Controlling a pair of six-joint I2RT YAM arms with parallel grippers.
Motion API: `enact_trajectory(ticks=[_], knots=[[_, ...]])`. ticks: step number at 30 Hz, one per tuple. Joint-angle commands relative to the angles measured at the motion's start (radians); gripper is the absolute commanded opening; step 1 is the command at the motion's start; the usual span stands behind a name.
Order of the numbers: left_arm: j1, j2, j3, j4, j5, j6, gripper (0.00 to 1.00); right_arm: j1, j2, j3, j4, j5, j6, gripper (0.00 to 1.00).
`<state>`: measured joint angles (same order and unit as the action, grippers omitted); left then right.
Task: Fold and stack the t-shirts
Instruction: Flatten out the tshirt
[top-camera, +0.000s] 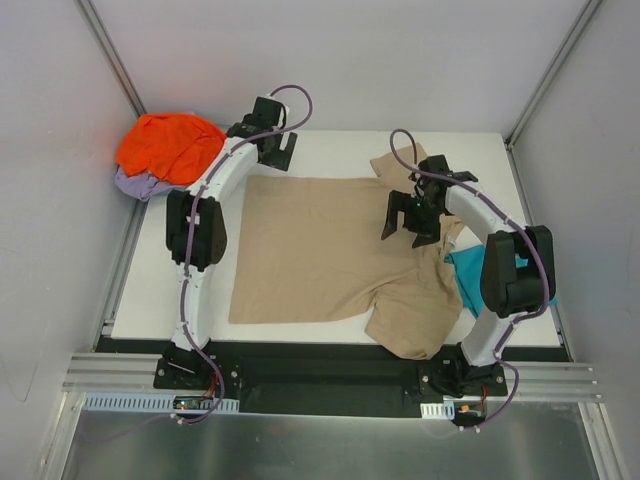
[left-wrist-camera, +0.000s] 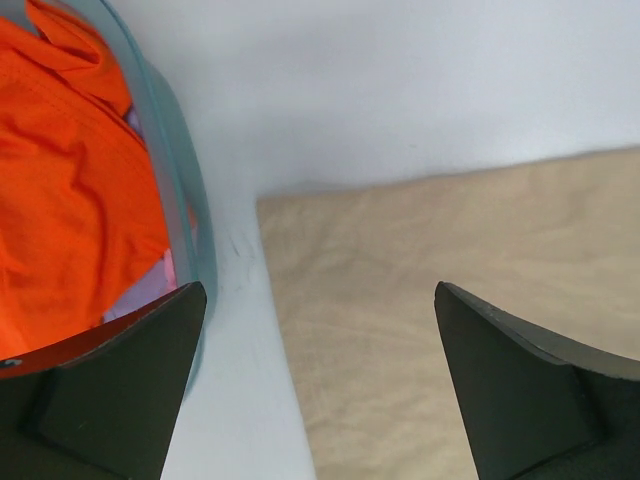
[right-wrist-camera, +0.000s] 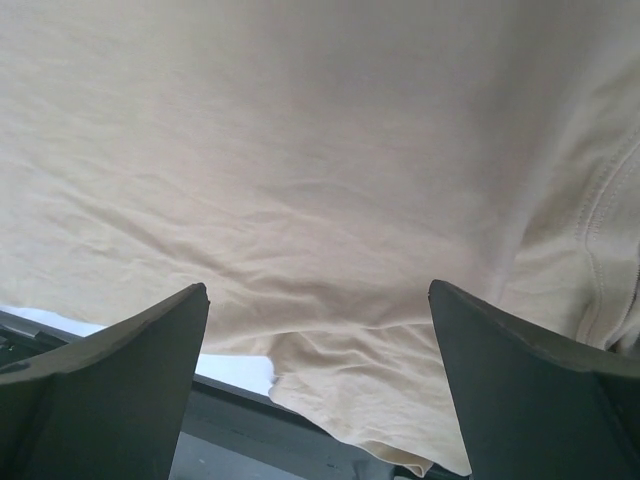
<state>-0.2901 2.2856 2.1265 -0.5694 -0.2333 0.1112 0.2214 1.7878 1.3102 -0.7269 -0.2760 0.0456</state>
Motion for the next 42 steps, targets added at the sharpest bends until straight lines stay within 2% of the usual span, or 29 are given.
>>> enact_trajectory(ticks=[1,4,8,9,13,16,21,24,27,31,37,42], knots=[[-0.046,-0.231,-0.135,-0.003,0.103,-0.099,0.99,0.010,-0.097,0.098,-0.060,0.009,-0.027,0.97],[-0.044,-0.308,-0.235,-0.001,0.195,-0.163,0.99,0.006,-0.091,0.130,-0.089,0.066,-0.009,0.97],[-0.044,-0.328,-0.261,-0.046,0.198,-0.272,0.99,-0.005,-0.045,0.144,-0.108,0.150,0.014,0.97],[-0.044,-0.345,-0.284,-0.050,0.224,-0.322,0.99,-0.010,-0.021,0.146,-0.109,0.182,0.025,0.97],[-0.046,-0.345,-0.422,-0.052,0.371,-0.363,0.99,-0.027,0.048,0.158,-0.105,0.230,0.028,0.97],[-0.046,-0.324,-0.486,-0.056,0.355,-0.370,0.99,-0.031,0.113,0.182,-0.112,0.262,0.020,0.97],[-0.041,-0.243,-0.496,-0.078,0.318,-0.358,0.99,-0.033,0.215,0.244,-0.124,0.241,0.022,0.97],[-0.017,-0.166,-0.449,-0.107,0.292,-0.364,0.99,-0.031,0.266,0.279,-0.144,0.232,0.020,0.97],[0.002,-0.085,-0.364,-0.168,0.181,-0.366,0.99,-0.033,0.304,0.323,-0.167,0.215,0.010,0.97],[0.025,0.015,-0.202,-0.231,0.151,-0.340,0.99,-0.031,0.357,0.406,-0.192,0.186,0.004,0.97],[0.088,0.175,0.062,-0.334,0.193,-0.314,0.99,-0.031,0.449,0.529,-0.232,0.136,-0.016,0.97],[0.091,0.225,0.182,-0.343,0.196,-0.277,0.99,-0.040,0.548,0.690,-0.264,0.106,-0.021,0.97]])
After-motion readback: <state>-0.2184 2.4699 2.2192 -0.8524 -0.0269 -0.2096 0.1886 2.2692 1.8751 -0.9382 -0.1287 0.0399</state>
